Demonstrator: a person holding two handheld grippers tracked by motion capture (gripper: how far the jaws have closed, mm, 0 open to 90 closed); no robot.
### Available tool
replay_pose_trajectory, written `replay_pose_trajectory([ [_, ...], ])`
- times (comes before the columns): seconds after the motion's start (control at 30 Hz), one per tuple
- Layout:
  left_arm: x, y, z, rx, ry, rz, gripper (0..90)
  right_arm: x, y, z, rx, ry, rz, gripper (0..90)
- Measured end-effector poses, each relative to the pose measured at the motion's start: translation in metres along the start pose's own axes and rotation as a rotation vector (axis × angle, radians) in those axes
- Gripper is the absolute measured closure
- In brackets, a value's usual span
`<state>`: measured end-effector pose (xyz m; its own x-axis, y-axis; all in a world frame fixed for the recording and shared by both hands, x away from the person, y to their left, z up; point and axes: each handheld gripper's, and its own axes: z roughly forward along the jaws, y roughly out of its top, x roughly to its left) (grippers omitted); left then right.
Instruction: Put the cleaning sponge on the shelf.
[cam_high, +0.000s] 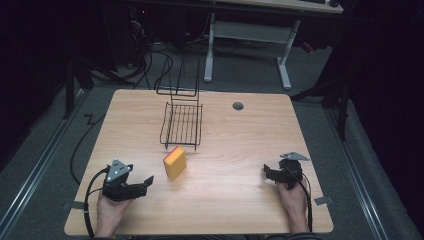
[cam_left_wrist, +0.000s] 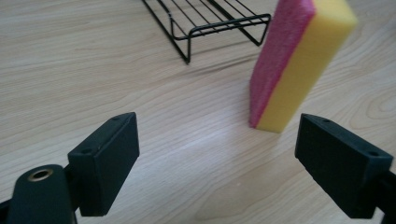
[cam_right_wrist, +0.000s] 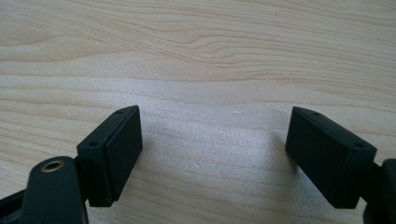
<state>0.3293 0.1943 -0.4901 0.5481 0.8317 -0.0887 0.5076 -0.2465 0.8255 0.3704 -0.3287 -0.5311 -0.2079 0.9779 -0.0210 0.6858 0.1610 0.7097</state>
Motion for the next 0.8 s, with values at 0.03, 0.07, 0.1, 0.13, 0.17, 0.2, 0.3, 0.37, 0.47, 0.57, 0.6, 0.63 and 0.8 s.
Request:
replay_pose_trajectory([
  [0.03,-0.002,0.001,0.001,0.005,-0.012,0.003,14.4,0.000,0.000,0.000,0.000,0.000,0.000,18.9],
  [0.07,-0.004,0.002,0.002,0.011,-0.024,0.005,14.4,0.000,0.000,0.000,0.000,0.000,0.000,18.9],
  [0.1,-0.007,0.002,0.003,0.018,-0.033,0.010,14.4,0.000,0.000,0.000,0.000,0.000,0.000,18.9],
  [0.13,-0.009,0.003,0.004,0.023,-0.041,0.015,14.5,0.000,0.000,0.000,0.000,0.000,-0.001,18.9],
  [0.17,-0.012,0.004,0.005,0.034,-0.046,0.023,14.4,0.000,0.000,0.000,0.000,0.000,-0.001,18.9],
  [0.2,-0.014,0.004,0.007,0.042,-0.051,0.029,14.4,0.000,0.000,0.000,0.000,0.000,-0.001,18.9],
  [0.3,-0.020,0.007,0.011,0.067,-0.053,0.050,14.5,0.000,0.000,0.000,0.000,0.001,-0.001,18.9],
  [0.37,-0.024,0.009,0.015,0.072,-0.059,0.048,14.5,0.000,0.000,0.000,0.000,0.001,0.000,18.8],
  [0.47,-0.027,0.012,0.020,0.082,-0.062,0.050,14.7,0.000,0.000,0.000,0.000,0.001,-0.001,18.8],
  [0.57,-0.031,0.014,0.025,0.081,-0.072,0.049,14.8,0.000,0.000,0.000,0.000,0.001,-0.001,18.8],
  [0.6,-0.032,0.015,0.026,0.081,-0.076,0.051,14.8,0.000,0.000,0.000,0.000,0.002,-0.001,18.8],
  [0.63,-0.033,0.016,0.028,0.079,-0.081,0.048,14.9,0.000,0.000,0.000,0.000,0.002,-0.001,18.8],
  [0.8,-0.037,0.020,0.036,0.081,-0.098,0.037,15.7,0.000,0.000,0.000,0.000,0.003,-0.002,18.8],
])
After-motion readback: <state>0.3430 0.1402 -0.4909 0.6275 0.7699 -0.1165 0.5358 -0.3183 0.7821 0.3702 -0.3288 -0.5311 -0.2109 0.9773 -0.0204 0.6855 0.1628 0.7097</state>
